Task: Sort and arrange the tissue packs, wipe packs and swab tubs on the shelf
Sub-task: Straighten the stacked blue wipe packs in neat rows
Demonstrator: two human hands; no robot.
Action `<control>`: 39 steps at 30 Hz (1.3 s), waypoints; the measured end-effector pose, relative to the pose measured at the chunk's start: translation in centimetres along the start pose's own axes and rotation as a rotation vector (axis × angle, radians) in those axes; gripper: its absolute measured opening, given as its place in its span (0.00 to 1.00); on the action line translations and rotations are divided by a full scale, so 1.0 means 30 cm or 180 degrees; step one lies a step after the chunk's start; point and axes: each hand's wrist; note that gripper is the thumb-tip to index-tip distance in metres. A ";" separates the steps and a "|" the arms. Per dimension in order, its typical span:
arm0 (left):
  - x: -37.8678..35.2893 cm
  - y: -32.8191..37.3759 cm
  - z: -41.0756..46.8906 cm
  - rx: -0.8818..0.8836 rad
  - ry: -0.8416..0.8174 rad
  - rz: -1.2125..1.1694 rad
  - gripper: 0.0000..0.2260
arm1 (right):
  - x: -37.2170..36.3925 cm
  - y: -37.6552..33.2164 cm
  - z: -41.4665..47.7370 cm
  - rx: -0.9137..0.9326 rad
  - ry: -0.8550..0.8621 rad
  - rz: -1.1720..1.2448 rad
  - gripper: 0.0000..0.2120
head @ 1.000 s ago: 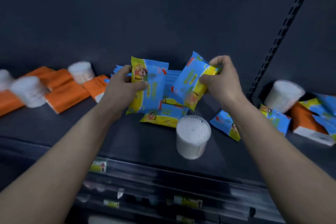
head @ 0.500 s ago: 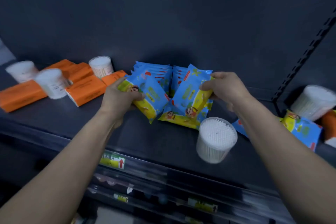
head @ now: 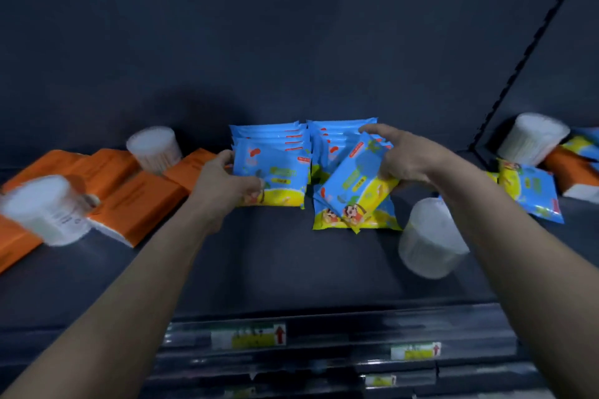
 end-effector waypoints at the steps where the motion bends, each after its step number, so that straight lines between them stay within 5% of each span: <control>1: 0.009 -0.008 0.007 -0.0040 -0.0093 0.0088 0.19 | -0.005 -0.003 -0.003 -0.0013 0.0052 -0.0051 0.33; 6: 0.027 -0.032 0.025 -0.0445 -0.0441 0.0707 0.26 | -0.014 0.001 -0.014 -0.0087 0.0149 -0.0556 0.28; 17: 0.038 -0.081 0.067 -0.1187 -0.0177 0.2136 0.15 | -0.051 0.009 0.003 -0.0344 -0.0088 -0.2003 0.28; 22: 0.028 -0.103 0.082 -0.1320 0.0079 0.2764 0.18 | -0.087 0.003 0.038 -0.0037 -0.0079 -0.2566 0.13; 27: 0.016 -0.087 0.061 -0.1261 0.0052 0.3064 0.23 | -0.114 -0.033 0.060 0.0377 -0.0834 -0.2551 0.29; 33: 0.005 -0.065 0.048 -0.1299 0.0204 0.3265 0.24 | -0.120 -0.053 0.078 0.0443 -0.1452 -0.2785 0.34; 39: -0.002 -0.052 0.044 -0.1398 0.0268 0.3561 0.24 | -0.125 -0.059 0.072 0.0487 -0.1500 -0.2766 0.37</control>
Point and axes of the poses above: each hand's wrist, its own z-axis towards the middle knuckle, its own x-axis out of the back of the hand, y = z × x, and after that the axes turned 7 degrees about y, right-handed
